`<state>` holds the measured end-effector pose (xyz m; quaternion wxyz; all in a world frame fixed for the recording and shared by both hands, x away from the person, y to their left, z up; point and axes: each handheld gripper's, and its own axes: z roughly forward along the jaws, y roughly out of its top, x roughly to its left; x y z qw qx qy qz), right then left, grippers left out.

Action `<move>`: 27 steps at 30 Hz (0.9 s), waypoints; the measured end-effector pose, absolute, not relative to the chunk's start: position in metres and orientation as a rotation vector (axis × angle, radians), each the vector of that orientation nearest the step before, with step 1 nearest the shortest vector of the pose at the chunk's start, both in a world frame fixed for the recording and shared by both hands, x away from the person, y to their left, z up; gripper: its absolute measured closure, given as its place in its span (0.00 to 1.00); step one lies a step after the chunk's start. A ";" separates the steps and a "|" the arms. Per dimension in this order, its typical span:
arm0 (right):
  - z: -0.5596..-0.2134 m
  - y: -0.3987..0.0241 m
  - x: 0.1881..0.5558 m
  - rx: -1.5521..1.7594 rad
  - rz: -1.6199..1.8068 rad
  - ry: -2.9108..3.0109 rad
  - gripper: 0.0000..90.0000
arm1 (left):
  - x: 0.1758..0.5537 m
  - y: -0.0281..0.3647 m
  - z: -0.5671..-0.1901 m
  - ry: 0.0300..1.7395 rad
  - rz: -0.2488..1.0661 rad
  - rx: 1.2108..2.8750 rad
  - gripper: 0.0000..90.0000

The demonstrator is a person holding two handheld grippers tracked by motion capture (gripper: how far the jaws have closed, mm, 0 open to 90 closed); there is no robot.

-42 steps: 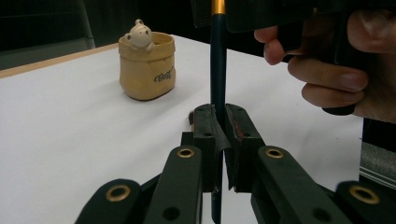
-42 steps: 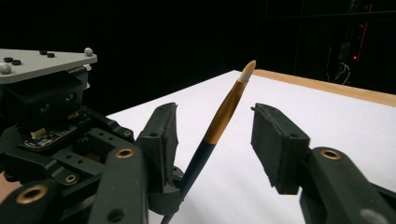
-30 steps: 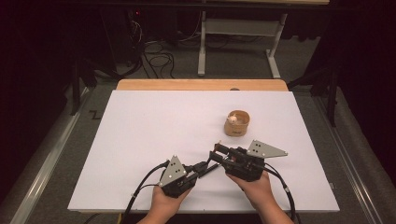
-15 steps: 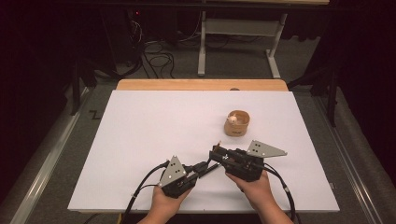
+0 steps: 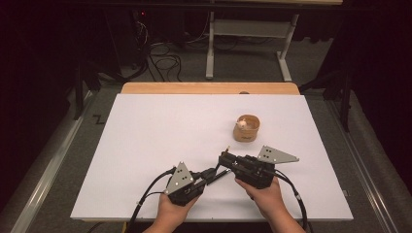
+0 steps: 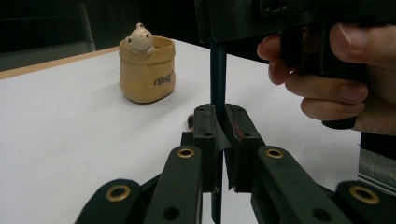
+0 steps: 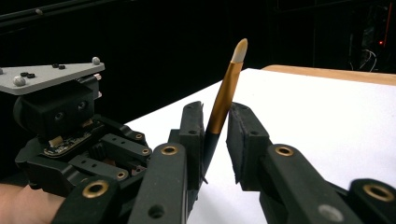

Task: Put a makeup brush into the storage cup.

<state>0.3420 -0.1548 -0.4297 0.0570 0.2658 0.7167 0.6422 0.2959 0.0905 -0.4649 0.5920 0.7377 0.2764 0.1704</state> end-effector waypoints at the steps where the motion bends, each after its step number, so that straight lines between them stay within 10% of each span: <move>1: -0.430 -0.155 0.342 0.803 1.947 2.174 0.87 | 0.296 0.090 -0.465 0.643 0.395 1.716 0.93; 27: -0.429 -0.153 0.340 0.781 1.946 2.182 0.95 | 0.297 0.088 -0.466 0.643 0.388 1.728 1.00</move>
